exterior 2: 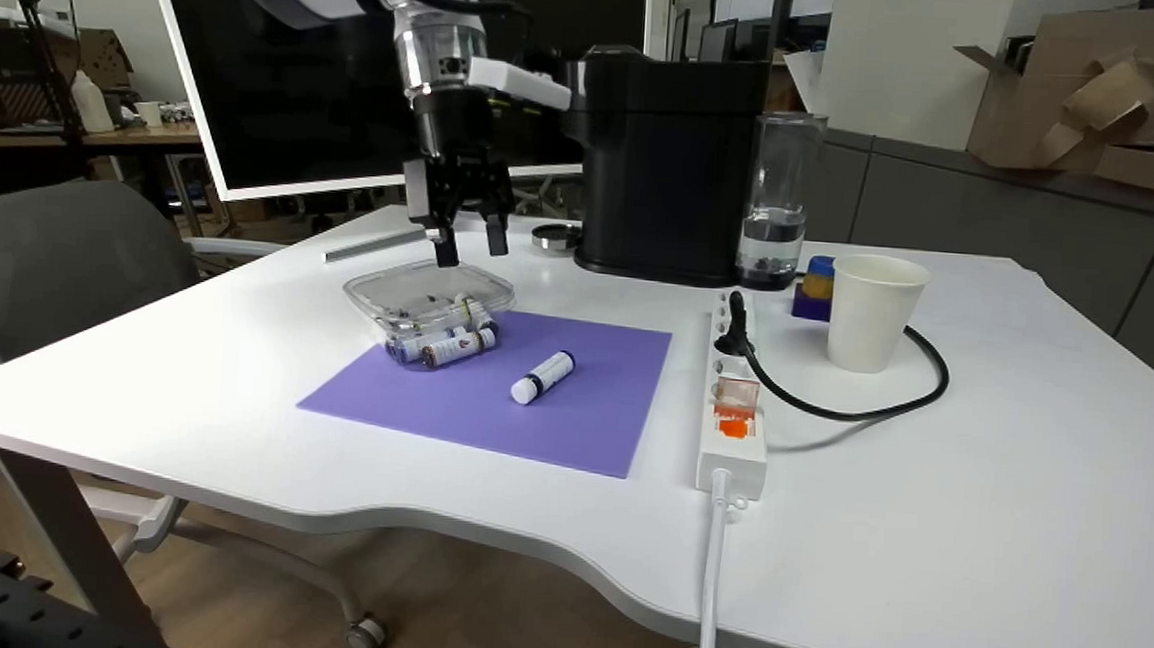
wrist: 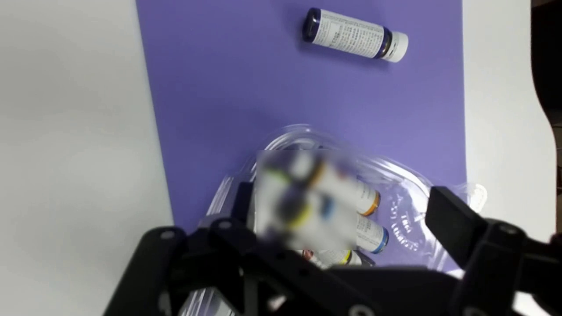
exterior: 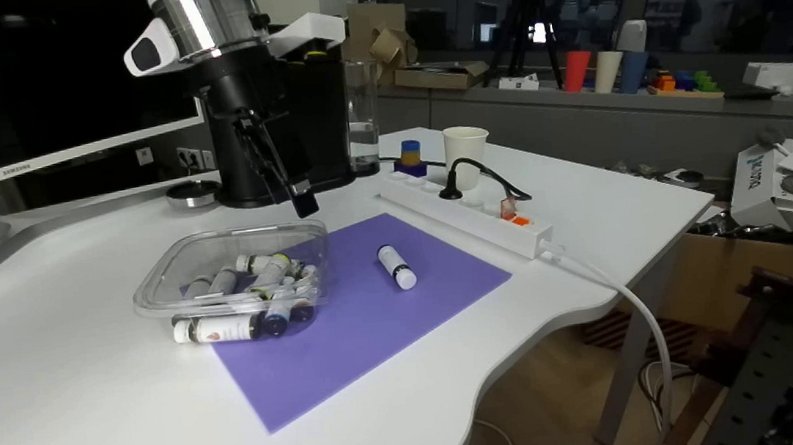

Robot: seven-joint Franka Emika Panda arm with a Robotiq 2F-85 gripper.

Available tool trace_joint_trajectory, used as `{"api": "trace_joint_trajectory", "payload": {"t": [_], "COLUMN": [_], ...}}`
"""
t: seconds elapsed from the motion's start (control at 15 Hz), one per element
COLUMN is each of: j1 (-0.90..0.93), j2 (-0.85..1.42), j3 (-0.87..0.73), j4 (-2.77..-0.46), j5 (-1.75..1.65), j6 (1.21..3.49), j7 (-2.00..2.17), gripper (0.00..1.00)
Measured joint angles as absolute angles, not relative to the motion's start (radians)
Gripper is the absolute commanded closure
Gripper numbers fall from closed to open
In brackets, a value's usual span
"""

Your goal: Close the colorless box

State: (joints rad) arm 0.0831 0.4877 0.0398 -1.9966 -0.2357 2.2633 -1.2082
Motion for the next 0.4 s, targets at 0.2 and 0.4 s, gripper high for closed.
{"api": "trace_joint_trajectory", "payload": {"t": [0.2,0.4], "j1": [0.084,0.082], "j2": [0.482,0.466], "j3": [0.05,0.051], "j4": [-1.987,-1.979], "j5": [-0.22,-0.192], "j6": [2.25,2.239], "j7": [-1.084,-0.967], "gripper": [0.0,0.0]}}
